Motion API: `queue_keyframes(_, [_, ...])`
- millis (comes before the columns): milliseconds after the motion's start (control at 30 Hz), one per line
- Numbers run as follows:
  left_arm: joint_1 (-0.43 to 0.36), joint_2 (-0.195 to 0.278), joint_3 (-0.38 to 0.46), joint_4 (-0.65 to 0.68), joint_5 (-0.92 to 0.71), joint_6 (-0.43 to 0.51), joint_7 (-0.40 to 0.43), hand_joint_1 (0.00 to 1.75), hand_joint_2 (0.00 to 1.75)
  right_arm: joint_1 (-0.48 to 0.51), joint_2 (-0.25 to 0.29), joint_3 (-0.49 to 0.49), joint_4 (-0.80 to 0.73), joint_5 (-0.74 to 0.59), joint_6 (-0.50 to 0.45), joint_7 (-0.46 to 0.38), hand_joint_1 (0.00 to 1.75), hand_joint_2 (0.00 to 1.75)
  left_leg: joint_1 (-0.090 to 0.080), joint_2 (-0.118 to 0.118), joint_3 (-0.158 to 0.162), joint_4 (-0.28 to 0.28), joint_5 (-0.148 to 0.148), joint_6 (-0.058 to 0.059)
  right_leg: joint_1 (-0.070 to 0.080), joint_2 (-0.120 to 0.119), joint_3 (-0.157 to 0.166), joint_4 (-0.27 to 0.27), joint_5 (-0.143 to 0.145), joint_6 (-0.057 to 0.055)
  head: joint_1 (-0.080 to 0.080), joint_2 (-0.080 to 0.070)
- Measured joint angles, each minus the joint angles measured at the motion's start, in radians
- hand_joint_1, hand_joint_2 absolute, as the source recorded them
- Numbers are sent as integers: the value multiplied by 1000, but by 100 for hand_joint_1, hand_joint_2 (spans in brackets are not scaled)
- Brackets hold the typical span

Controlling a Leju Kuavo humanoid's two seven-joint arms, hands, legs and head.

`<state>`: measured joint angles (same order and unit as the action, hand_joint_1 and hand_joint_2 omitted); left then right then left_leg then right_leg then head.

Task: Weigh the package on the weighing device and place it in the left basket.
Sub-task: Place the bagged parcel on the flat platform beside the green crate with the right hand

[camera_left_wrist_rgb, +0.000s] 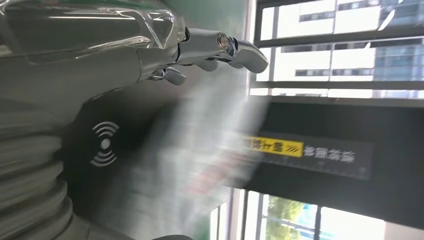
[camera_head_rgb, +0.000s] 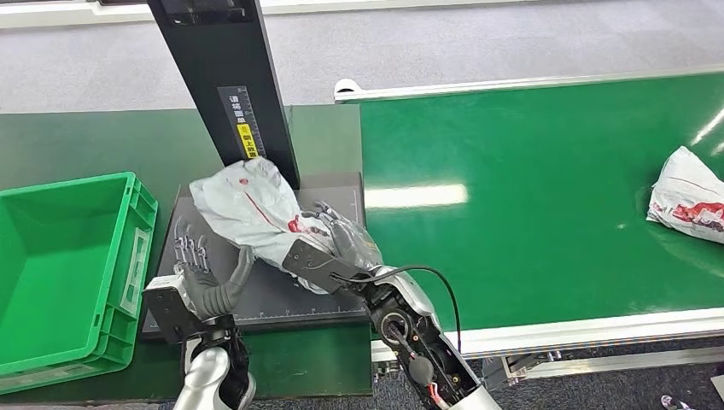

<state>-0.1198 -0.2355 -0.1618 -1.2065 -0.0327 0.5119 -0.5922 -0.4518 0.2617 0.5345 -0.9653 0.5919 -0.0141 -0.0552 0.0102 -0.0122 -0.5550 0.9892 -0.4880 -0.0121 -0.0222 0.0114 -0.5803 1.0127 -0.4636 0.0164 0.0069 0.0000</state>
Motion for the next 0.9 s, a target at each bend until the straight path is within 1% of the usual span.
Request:
queue_keyframes(267, [6, 0, 20, -40, -8, 0, -7, 0, 175, -10, 0, 12, 34, 21, -32, 14, 0, 175, 0, 0, 0, 0, 0, 0, 0, 0, 0, 0, 0, 0, 0, 0])
queue_keyframes(367, [18, 0, 23, -61, -21, 4, -17, 0, 175, -4, -3, 11, 30, 42, -80, 6, 0, 175, 0, 0, 0, 0, 0, 0, 0, 0, 0, 0, 0, 0, 0, 0])
queue_keyframes(433, [30, 1, 24, -84, -26, 8, -23, 0, 175, 11, -9, 5, 4, 42, -114, -30, 0, 175, 0, 0, 0, 0, 0, 0, 0, 0, 0, 0, 0, 0, 0, 0])
queue_keyframes(467, [37, 1, 25, -96, -29, 10, -25, 0, 175, 22, -13, -1, -18, 30, -127, -62, 0, 175, 0, 0, 0, 0, 0, 0, 0, 0, -1, 0, 0, 0, 0, 0])
queue_keyframes(567, [53, 3, 24, -138, -53, -20, -23, 0, 175, 70, -27, -35, -131, -74, -165, -220, 0, 175, 0, -1, 0, 0, 0, 0, 0, 0, -2, 0, 0, 0, 0, 0])
queue_keyframes(633, [57, 9, 9, -156, -101, -94, 24, 0, 175, 111, -35, -76, -234, -168, -223, -326, 0, 175, 0, -2, 0, 0, 0, 0, 0, -2, -2, -1, 0, 0, 0, 0])
queue_keyframes(700, [55, 18, -23, -153, -184, -205, 119, 0, 175, 157, -42, -129, -347, -217, -334, -413, 0, 175, -1, -3, -1, 0, 0, 0, -1, -2, -1, -1, 0, 0, 0, 0])
queue_keyframes(767, [42, 25, -62, -119, -288, -313, 219, 0, 175, 211, -48, -184, -471, -222, -462, -485, 0, 175, -1, -3, 0, 0, 0, 0, -1, -2, -1, -1, 0, 0, 0, 0])
queue_keyframes(833, [13, 30, -97, -51, -367, -415, 291, 0, 175, 261, -51, -224, -581, -228, -536, -519, 0, 175, -1, -2, 0, 0, -1, 0, -1, -2, -1, -1, 0, 0, 0, 0])
queue_keyframes(900, [-26, 32, -120, 41, -403, -506, 322, 0, 175, 298, -52, -254, -665, -245, -554, -525, 0, 175, -1, -1, 0, 0, -1, 0, -1, -1, -1, -1, 0, 0, 0, 0])
